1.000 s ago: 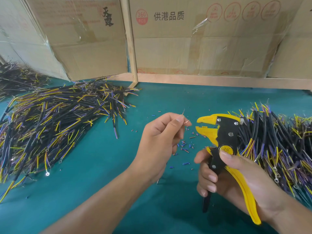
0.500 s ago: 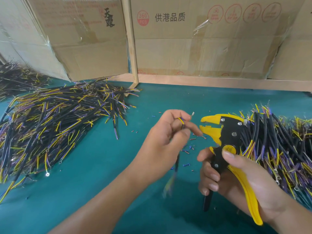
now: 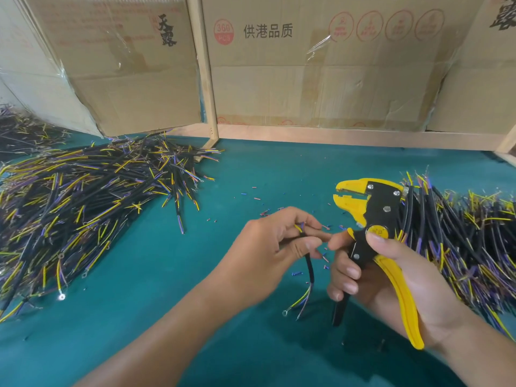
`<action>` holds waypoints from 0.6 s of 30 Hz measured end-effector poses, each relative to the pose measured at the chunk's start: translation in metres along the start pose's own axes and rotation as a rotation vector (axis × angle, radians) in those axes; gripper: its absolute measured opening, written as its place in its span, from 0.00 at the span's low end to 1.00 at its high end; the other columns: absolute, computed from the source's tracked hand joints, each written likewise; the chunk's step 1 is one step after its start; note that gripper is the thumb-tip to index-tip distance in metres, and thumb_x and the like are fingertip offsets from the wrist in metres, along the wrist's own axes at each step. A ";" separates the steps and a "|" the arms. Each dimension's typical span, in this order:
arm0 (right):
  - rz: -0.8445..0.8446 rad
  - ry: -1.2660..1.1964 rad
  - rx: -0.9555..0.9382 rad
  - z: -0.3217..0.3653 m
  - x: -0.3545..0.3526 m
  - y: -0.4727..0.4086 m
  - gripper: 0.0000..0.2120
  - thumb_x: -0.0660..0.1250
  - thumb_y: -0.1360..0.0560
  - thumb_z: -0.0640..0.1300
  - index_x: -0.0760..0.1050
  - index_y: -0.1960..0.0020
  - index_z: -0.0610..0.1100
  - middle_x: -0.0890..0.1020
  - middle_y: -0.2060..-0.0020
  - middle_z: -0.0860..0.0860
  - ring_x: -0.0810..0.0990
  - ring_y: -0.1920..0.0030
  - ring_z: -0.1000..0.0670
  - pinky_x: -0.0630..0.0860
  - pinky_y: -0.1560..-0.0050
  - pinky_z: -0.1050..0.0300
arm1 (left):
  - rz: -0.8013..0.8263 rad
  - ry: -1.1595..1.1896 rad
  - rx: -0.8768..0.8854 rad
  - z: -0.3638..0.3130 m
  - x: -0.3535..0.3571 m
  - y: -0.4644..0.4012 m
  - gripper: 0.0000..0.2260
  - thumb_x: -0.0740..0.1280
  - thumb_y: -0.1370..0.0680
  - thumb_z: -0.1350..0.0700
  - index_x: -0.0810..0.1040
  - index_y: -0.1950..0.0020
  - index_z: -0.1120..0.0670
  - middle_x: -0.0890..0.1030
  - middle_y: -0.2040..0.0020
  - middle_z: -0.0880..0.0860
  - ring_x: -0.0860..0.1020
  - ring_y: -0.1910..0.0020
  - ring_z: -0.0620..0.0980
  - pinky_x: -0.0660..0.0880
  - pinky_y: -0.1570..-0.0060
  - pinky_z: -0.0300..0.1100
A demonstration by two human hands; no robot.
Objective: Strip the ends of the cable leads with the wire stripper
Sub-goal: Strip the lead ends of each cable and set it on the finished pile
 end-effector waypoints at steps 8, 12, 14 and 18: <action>0.017 0.004 0.004 -0.003 -0.002 0.001 0.25 0.76 0.30 0.52 0.78 0.44 0.32 0.70 0.66 0.42 0.71 0.68 0.43 0.75 0.61 0.45 | -0.276 0.307 0.134 -0.006 -0.027 -0.002 0.05 0.70 0.23 0.56 0.82 0.55 0.56 0.85 0.63 0.53 0.77 0.68 0.47 0.75 0.60 0.35; 0.036 0.002 0.034 -0.006 0.000 0.000 0.25 0.75 0.28 0.52 0.78 0.44 0.32 0.70 0.66 0.42 0.71 0.67 0.44 0.75 0.60 0.45 | -0.309 0.251 0.039 0.002 -0.022 -0.003 0.09 0.65 0.21 0.50 0.79 0.57 0.52 0.73 0.69 0.48 0.69 0.67 0.47 0.68 0.62 0.37; 0.049 0.003 0.029 -0.005 0.002 0.001 0.24 0.75 0.28 0.51 0.78 0.43 0.32 0.70 0.66 0.42 0.71 0.67 0.44 0.75 0.59 0.46 | -0.285 0.149 -0.008 0.004 -0.020 -0.004 0.07 0.65 0.21 0.50 0.77 0.57 0.51 0.70 0.68 0.48 0.66 0.68 0.47 0.65 0.66 0.37; 0.046 -0.020 0.023 -0.004 0.002 0.002 0.25 0.77 0.30 0.51 0.78 0.44 0.32 0.70 0.67 0.42 0.71 0.68 0.44 0.75 0.60 0.46 | -0.235 -0.138 0.011 0.000 -0.014 -0.001 0.06 0.65 0.18 0.51 0.76 0.55 0.50 0.69 0.70 0.43 0.62 0.72 0.42 0.61 0.71 0.31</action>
Point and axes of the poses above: each hand's wrist, its own y-axis away from the middle knuckle, its own x-axis out of the palm, z = x × y, the point moved 7 cm from there along -y, towards the middle knuckle
